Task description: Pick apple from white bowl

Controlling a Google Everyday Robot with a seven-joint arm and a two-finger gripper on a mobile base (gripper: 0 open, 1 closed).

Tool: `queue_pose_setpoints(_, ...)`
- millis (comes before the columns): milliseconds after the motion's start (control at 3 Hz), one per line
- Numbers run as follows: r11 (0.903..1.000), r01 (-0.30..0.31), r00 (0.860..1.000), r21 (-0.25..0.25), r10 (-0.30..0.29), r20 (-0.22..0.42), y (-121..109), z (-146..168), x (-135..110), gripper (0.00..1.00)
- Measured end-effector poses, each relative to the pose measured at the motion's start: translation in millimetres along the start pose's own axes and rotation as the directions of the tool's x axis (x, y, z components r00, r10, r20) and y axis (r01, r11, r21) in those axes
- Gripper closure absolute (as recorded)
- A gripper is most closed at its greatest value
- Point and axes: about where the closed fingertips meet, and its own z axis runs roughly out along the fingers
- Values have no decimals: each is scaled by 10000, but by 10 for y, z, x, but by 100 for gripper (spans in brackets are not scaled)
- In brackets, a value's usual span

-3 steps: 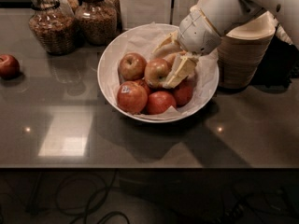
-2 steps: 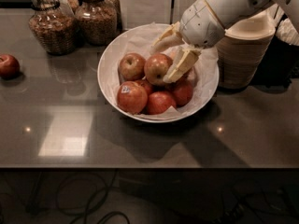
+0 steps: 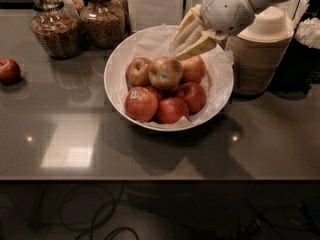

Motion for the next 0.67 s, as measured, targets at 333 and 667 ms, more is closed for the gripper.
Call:
queue_pose_setpoints(333, 10000, 0, 10000, 0, 0, 0, 0, 0, 0, 100)
queue_pose_setpoints(667, 10000, 0, 10000, 0, 0, 0, 0, 0, 0, 84)
